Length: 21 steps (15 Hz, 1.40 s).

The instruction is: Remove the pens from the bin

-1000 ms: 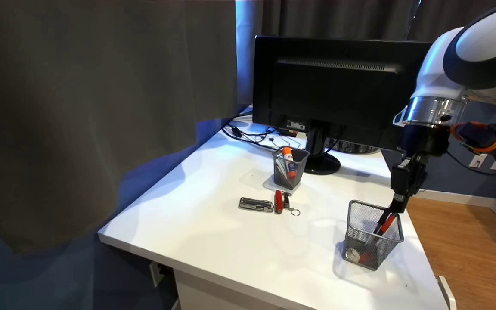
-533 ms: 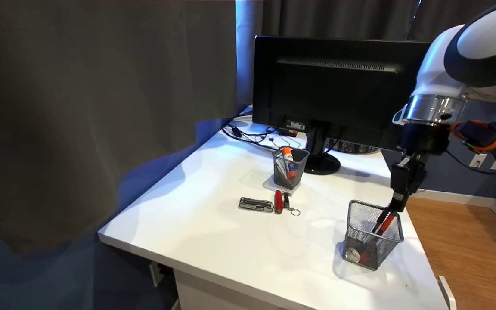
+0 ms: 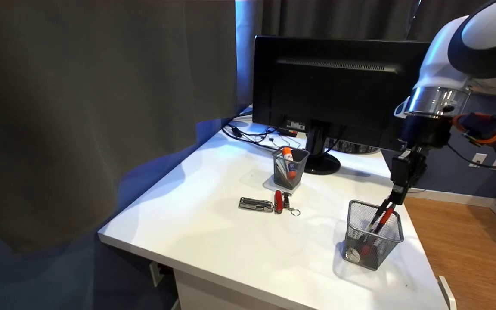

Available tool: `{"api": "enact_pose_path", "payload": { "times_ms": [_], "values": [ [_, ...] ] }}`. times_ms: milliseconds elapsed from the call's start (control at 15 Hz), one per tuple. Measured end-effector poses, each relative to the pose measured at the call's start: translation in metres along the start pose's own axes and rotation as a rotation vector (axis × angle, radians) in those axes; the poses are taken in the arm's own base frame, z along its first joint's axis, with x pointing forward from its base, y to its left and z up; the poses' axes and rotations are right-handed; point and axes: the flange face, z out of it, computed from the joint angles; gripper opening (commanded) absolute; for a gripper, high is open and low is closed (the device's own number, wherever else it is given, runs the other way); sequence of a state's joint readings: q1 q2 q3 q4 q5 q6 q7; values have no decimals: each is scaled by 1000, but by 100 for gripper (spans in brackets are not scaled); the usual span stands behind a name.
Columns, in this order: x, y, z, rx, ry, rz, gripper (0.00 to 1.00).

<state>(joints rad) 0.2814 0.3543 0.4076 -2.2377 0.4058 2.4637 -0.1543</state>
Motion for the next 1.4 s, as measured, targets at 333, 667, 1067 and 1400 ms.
{"api": "enact_pose_path", "payload": {
  "times_ms": [333,667,1067,1400],
  "values": [
    [-2,-2,-7,2,1,-13,2],
    [-7,-10,-20,0,-20,-36,2],
    [-13,-21,-42,4,-19,-85,2],
    [-16,-24,-63,39,0,-117,2]
  ]
}}
